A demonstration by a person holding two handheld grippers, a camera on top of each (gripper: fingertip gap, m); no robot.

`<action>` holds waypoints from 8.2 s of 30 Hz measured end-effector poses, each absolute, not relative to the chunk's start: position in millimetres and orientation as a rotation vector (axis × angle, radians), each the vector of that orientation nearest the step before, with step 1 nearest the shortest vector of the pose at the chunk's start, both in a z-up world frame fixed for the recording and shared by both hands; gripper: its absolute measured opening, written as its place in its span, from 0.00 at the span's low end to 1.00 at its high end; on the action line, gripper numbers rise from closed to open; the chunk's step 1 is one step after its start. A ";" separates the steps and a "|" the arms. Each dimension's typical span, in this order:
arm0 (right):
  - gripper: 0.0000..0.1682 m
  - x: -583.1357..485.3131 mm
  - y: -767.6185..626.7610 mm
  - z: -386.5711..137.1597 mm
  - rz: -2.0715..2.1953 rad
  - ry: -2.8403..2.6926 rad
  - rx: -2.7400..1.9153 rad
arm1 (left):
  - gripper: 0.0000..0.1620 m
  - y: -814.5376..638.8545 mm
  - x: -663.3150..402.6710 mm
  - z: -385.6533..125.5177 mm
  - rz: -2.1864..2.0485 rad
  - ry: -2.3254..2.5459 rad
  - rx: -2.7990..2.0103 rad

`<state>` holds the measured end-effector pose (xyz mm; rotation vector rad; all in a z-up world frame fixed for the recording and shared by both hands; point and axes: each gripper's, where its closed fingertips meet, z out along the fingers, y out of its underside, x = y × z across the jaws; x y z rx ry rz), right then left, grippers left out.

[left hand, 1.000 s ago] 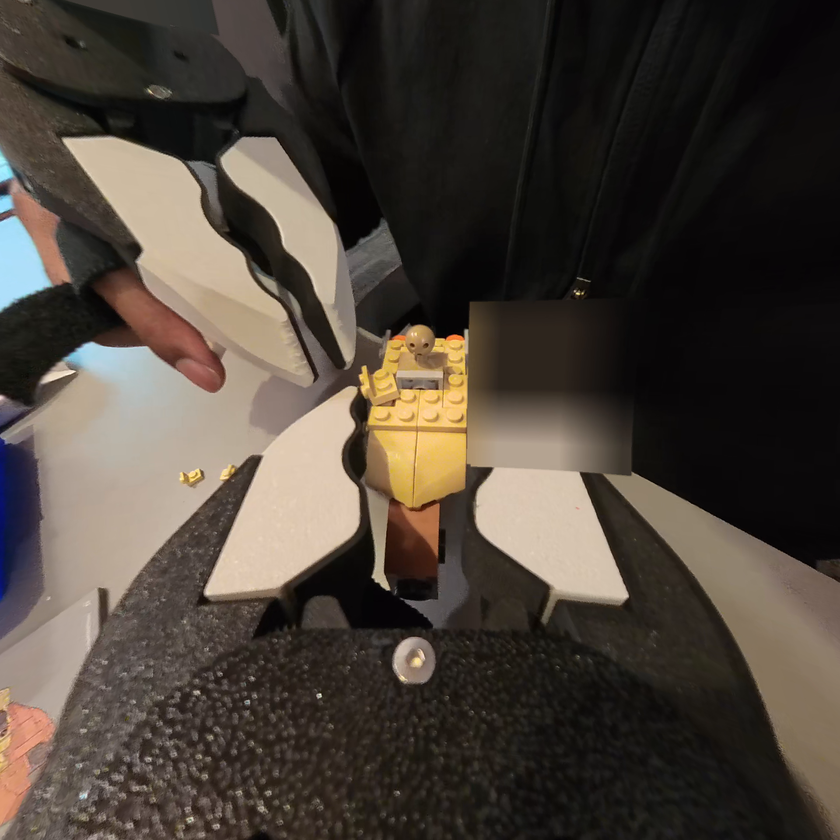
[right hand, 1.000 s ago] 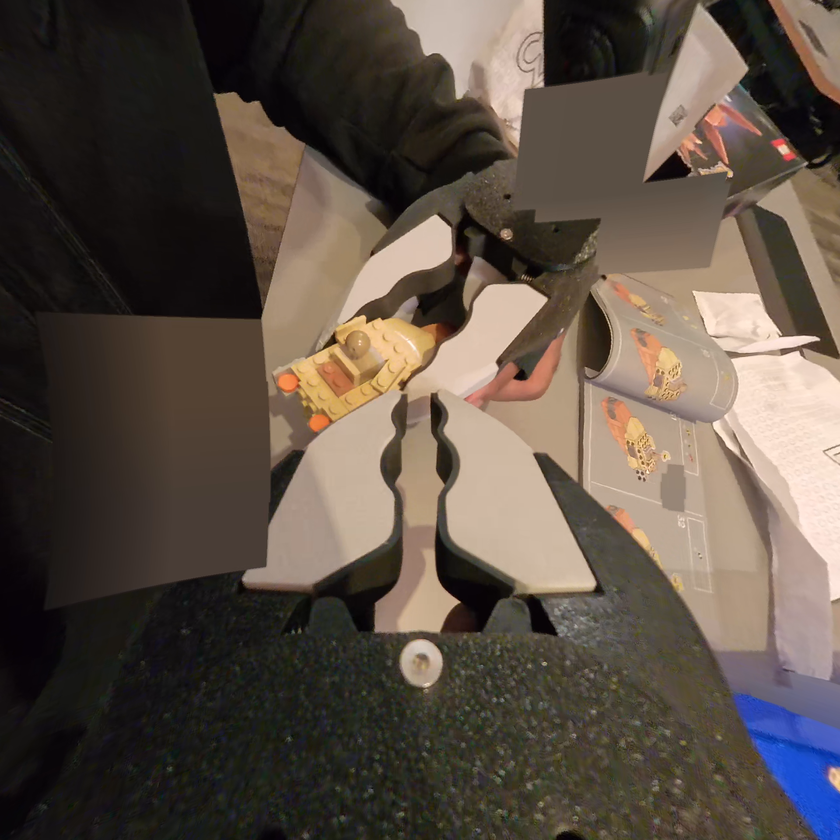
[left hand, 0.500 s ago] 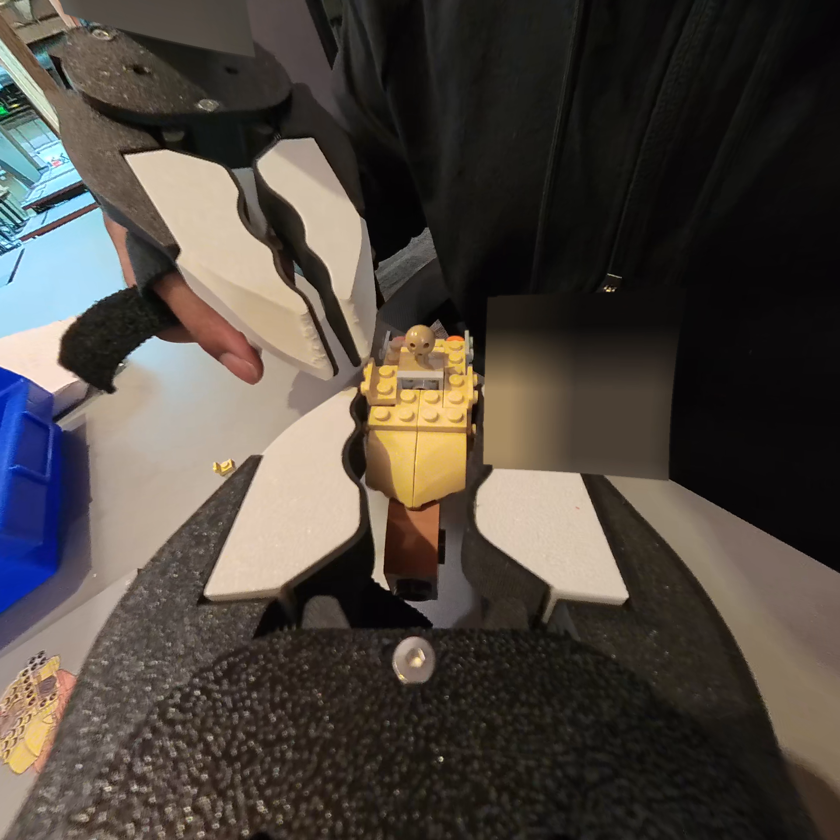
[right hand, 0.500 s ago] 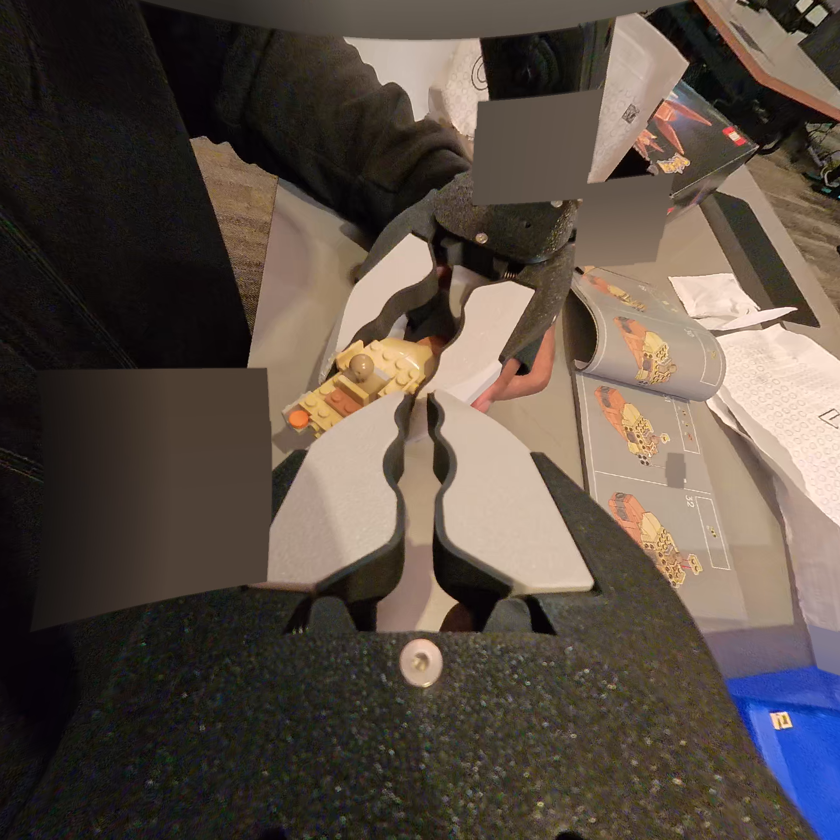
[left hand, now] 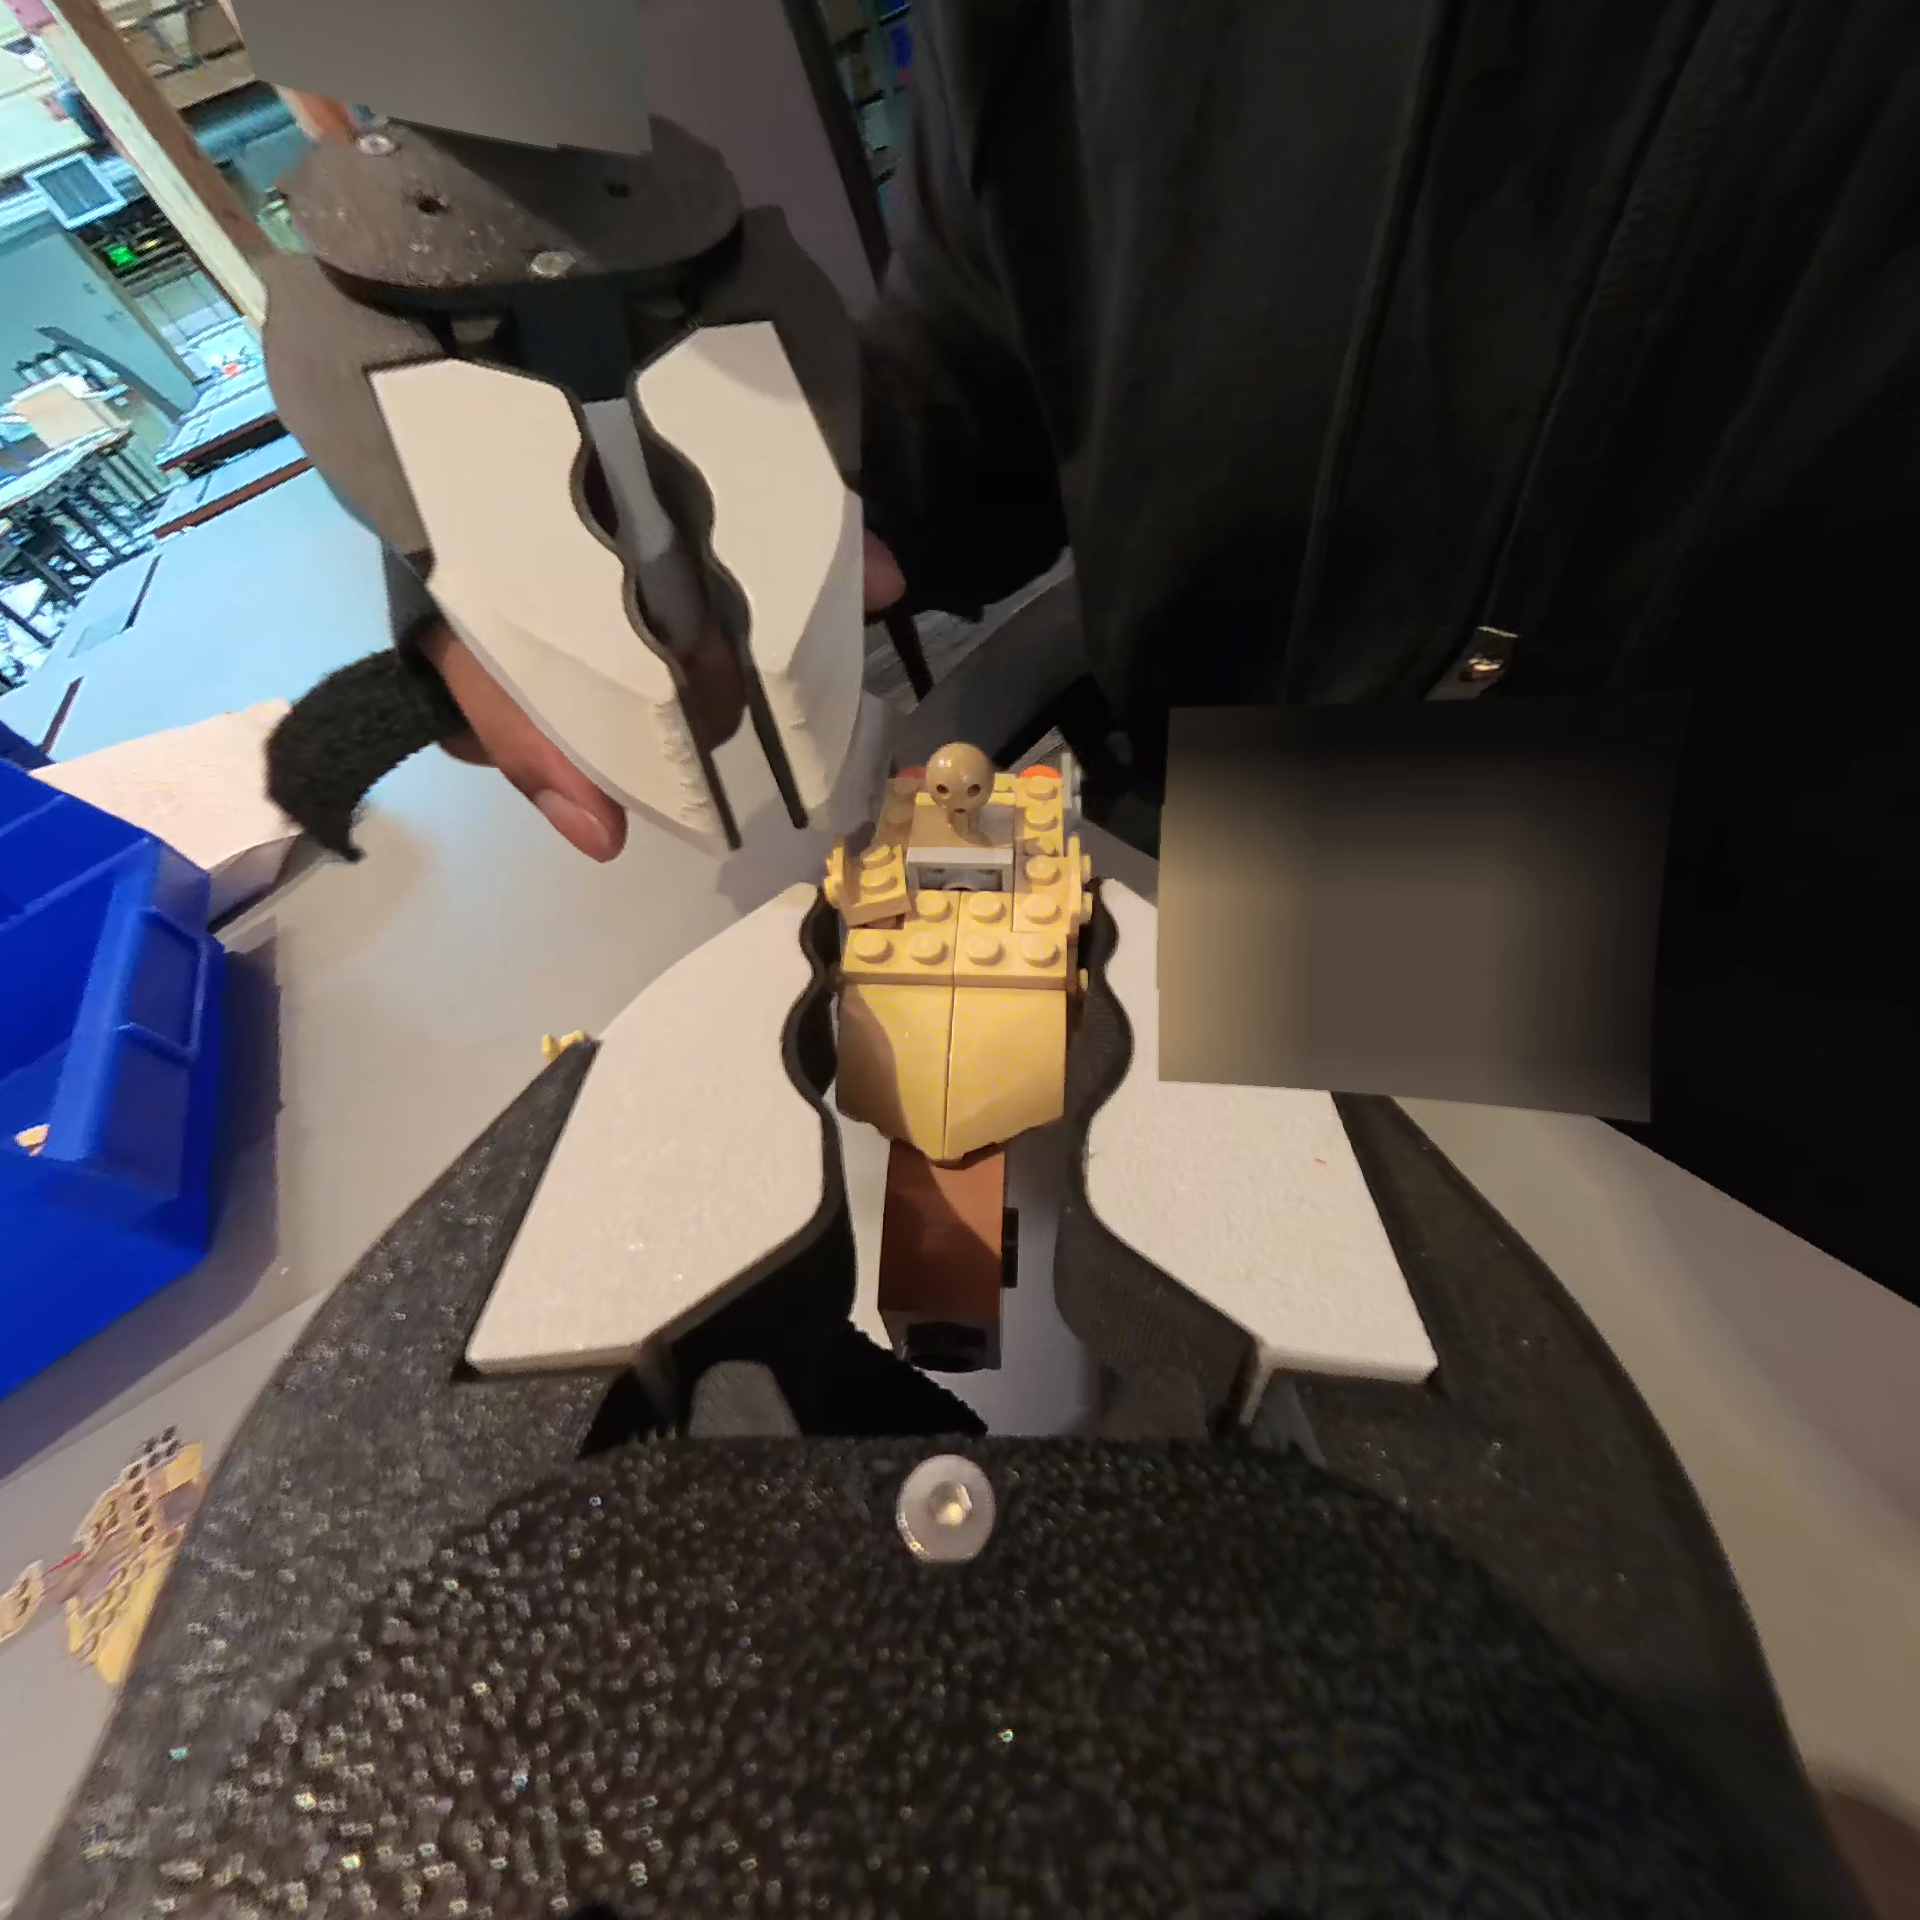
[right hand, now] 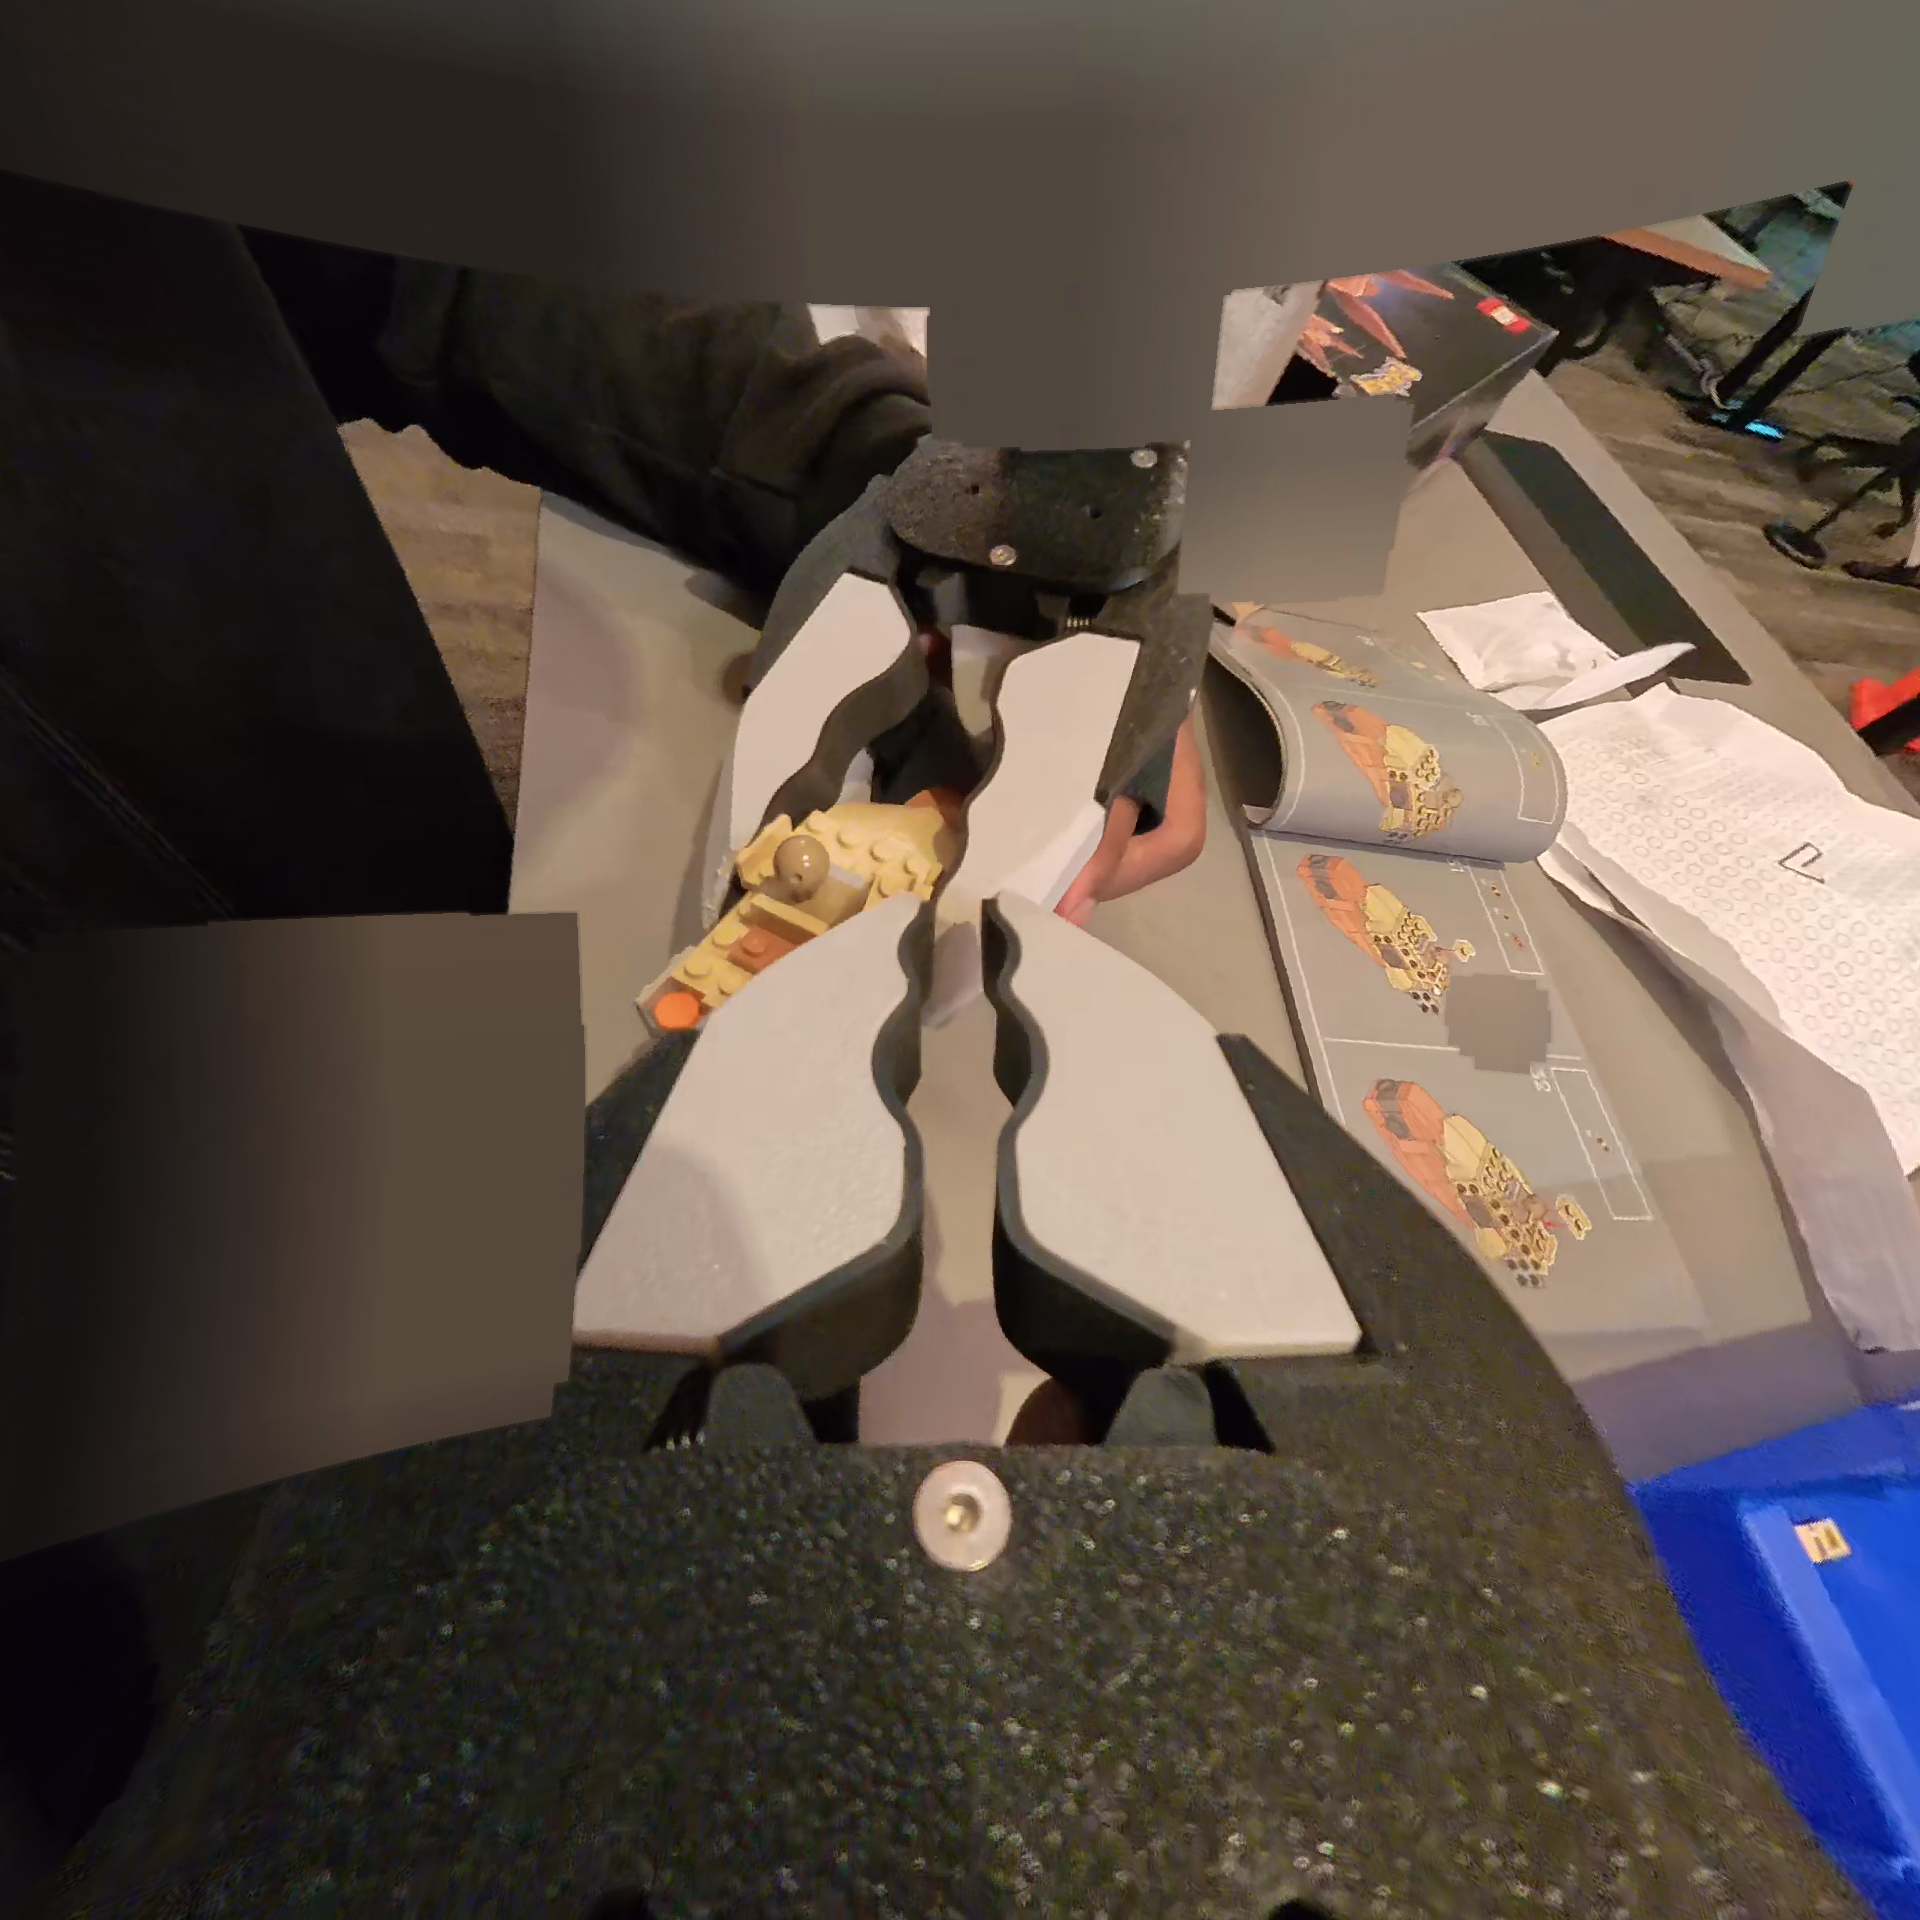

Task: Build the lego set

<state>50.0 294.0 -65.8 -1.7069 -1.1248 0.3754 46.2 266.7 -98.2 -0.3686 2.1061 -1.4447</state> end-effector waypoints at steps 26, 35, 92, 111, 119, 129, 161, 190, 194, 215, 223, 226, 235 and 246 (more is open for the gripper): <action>0.08 87.6 317.9 -89.5 0.095 -1.205 -1.967 | 0.27 298.8 93.3 -121.3 -0.965 1.999 -0.614; 0.07 90.1 323.4 -101.8 0.057 -1.214 -2.066 | 0.27 304.5 95.6 -128.7 -0.885 2.018 -0.645; 0.03 94.0 344.8 -115.9 0.303 -1.028 -2.325 | 0.28 332.6 104.3 -139.9 -0.746 1.982 -0.906; 0.03 95.0 347.6 -116.1 0.268 -1.117 -2.322 | 0.29 336.3 106.3 -139.5 -0.748 1.969 -0.927; 0.03 95.6 349.0 -116.4 0.252 -1.199 -2.332 | 0.29 337.9 106.3 -139.5 -0.758 1.967 -0.947; 0.02 93.5 353.5 -116.9 0.239 -1.218 -2.329 | 0.29 341.8 102.5 -142.0 -0.789 1.985 -1.018; 0.01 91.5 359.0 -120.6 0.384 -1.170 -2.351 | 0.27 344.9 98.5 -141.3 -0.863 1.990 -1.104; 0.06 102.4 357.0 -119.8 0.508 -1.105 -2.258 | 0.27 342.4 97.4 -140.9 -0.850 2.006 -1.047; 0.06 101.4 357.1 -119.9 0.529 -1.126 -2.242 | 0.27 342.8 97.4 -141.0 -0.848 2.007 -1.043; 0.04 96.5 356.0 -118.8 0.559 -1.161 -2.195 | 0.27 342.9 97.5 -140.6 -0.831 2.004 -1.025; 0.01 96.4 354.6 -121.8 0.543 -1.188 -2.215 | 0.27 343.0 97.5 -140.9 -0.833 2.006 -1.030; 0.01 96.1 354.2 -121.8 0.534 -1.200 -2.218 | 0.27 342.6 97.4 -140.9 -0.834 2.008 -1.027; 0.01 95.2 353.3 -121.9 0.503 -1.210 -2.241 | 0.27 342.4 97.7 -140.9 -0.823 2.007 -1.016; 0.01 94.9 351.8 -121.9 0.430 -1.227 -2.275 | 0.27 341.4 97.4 -141.3 -0.821 2.013 -1.001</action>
